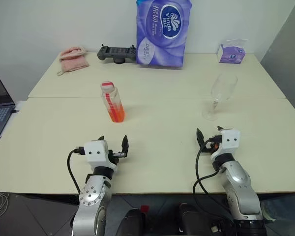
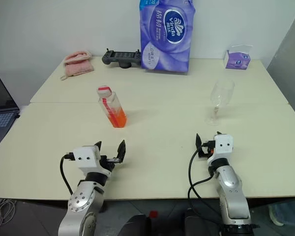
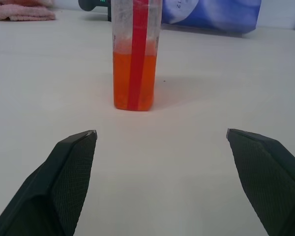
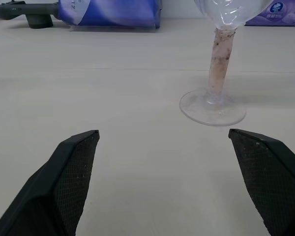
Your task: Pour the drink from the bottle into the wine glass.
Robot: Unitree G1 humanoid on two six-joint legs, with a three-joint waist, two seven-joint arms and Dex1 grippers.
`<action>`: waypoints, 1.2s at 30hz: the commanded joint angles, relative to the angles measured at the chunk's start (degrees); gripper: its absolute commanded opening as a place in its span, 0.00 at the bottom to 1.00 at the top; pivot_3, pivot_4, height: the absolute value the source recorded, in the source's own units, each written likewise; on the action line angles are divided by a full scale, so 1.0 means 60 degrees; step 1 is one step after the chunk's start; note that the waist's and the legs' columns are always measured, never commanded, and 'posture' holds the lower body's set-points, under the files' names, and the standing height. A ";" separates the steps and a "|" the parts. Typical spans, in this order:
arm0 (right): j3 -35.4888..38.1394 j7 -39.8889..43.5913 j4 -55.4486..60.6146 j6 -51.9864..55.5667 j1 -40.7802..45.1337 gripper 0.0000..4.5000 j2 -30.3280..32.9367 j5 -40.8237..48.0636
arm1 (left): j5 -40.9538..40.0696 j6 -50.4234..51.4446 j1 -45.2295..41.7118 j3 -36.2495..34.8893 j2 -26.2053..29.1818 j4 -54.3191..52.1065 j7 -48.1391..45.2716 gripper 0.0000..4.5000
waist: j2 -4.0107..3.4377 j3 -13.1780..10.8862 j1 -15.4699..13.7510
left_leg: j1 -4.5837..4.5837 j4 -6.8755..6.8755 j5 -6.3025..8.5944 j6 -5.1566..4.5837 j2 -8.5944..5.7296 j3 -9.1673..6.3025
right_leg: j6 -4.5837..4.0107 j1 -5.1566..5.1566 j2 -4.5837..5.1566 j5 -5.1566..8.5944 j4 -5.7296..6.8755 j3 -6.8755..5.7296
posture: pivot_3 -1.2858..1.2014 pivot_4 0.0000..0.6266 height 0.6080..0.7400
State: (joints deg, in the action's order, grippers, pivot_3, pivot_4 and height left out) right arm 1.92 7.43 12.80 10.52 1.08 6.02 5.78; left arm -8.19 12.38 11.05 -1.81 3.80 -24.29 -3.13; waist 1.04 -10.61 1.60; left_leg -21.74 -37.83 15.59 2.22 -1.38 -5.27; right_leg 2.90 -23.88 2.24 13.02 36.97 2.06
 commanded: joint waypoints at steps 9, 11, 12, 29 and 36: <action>-0.0090 0.0228 0.0402 -0.0279 0.0139 1.00 0.0079 0.0072 | 0.0028 -0.0014 0.0132 -0.0001 -0.0382 -0.0481 0.0351 1.00 | 0.0000 0.0000 0.0000 | 0.0000 -0.0001 0.0001 0.0001 0.0002 0.0004 | 0.0000 -0.0001 -0.0002 0.0000 0.0000 0.0002 | 0.52 0.24 1.00; -0.0272 0.0600 0.0502 -0.0220 0.0162 1.00 0.0174 0.0220 | 0.0108 -0.0046 -0.0043 -0.0031 -0.0384 -0.0363 0.0420 1.00 | 0.0000 0.0000 0.0001 | 0.0000 -0.0001 0.0001 0.0001 0.0002 0.0004 | 0.0000 -0.0002 -0.0002 0.0000 0.0000 0.0002 | 0.52 0.24 1.00; -0.0592 0.1193 0.0763 -0.0062 0.0252 1.00 0.0352 0.0473 | 0.0187 -0.0076 -0.0271 -0.0065 -0.0363 -0.0207 0.0479 1.00 | 0.0000 0.0000 0.0001 | 0.0000 -0.0001 0.0001 0.0001 0.0001 0.0005 | 0.0000 -0.0002 -0.0003 0.0000 0.0000 0.0002 | 0.52 0.24 1.00; -0.1639 0.3719 0.0313 0.1613 0.3487 1.00 0.0981 0.1872 | 0.0286 0.0046 -0.3444 -0.0900 0.0103 0.1592 0.0668 1.00 | 0.0004 0.0000 0.0006 | 0.0003 -0.0009 0.0003 0.0007 -0.0016 -0.0002 | -0.0040 -0.0002 -0.0029 -0.0033 0.0004 -0.0009 | 0.52 0.24 1.00; -0.1112 0.4235 0.0050 0.2797 0.4385 1.00 0.0931 0.3245 | 0.0090 0.1235 -0.4628 -0.1141 0.0647 0.1517 0.0482 1.00 | 0.0004 -0.0001 0.0008 | -0.0003 -0.0010 0.0003 0.0008 -0.0021 0.0004 | -0.0048 -0.0015 -0.0029 -0.0042 0.0008 -0.0002 | 0.52 0.24 1.00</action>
State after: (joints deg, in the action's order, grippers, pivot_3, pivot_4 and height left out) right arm -6.21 31.28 10.96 25.41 24.67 11.95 21.67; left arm -6.88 18.46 -15.06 -8.21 6.94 -13.19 0.35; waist 1.07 -10.61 1.65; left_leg -21.75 -37.89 15.61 2.27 -1.50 -5.25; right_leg 2.61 -23.97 2.06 12.76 37.05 2.06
